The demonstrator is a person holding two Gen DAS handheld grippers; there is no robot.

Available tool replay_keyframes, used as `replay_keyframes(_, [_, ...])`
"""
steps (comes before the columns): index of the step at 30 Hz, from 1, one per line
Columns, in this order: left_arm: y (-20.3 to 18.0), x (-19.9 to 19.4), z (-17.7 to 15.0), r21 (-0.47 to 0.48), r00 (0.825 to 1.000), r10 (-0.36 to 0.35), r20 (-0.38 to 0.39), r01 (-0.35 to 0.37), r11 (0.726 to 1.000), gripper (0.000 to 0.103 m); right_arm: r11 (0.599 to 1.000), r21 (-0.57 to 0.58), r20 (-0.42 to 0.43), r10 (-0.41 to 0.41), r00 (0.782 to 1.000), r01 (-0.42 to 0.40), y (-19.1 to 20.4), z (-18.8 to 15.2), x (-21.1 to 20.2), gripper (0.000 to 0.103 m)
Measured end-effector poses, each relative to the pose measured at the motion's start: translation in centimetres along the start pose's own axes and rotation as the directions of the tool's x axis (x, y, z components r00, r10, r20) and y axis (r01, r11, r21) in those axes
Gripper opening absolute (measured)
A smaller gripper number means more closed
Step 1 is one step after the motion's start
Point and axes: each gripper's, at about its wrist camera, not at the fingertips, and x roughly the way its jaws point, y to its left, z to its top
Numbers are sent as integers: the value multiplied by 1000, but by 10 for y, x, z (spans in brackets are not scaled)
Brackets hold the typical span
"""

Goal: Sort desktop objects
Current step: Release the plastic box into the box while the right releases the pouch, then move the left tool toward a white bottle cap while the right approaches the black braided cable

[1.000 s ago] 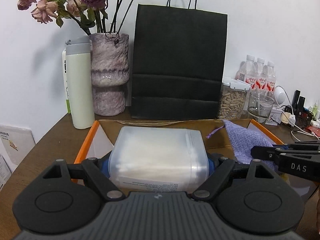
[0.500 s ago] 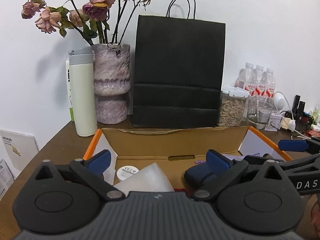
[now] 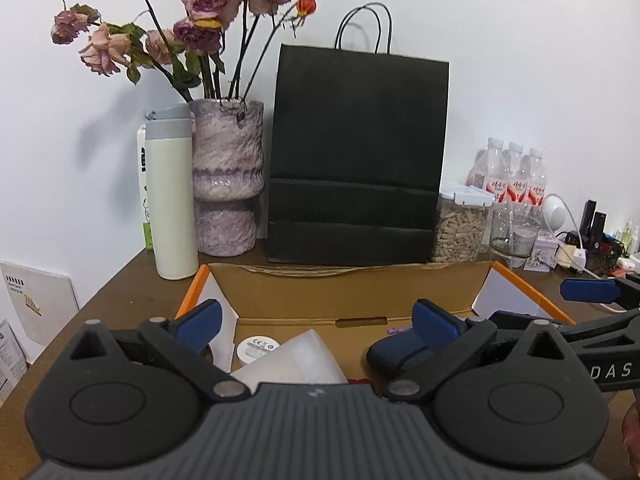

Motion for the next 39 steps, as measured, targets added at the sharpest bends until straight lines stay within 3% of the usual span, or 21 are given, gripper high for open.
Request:
replay_keyframes(21, [9, -69, -33, 2, 998, 9, 65, -9, 1000, 103, 999, 13, 81, -38, 996, 37, 15, -35, -77, 103])
replay_keyframes(39, [12, -105, -69, 8, 1000, 18, 22, -18, 1000, 103, 999, 34, -14, -17, 1000, 17, 19, -79, -111, 103])
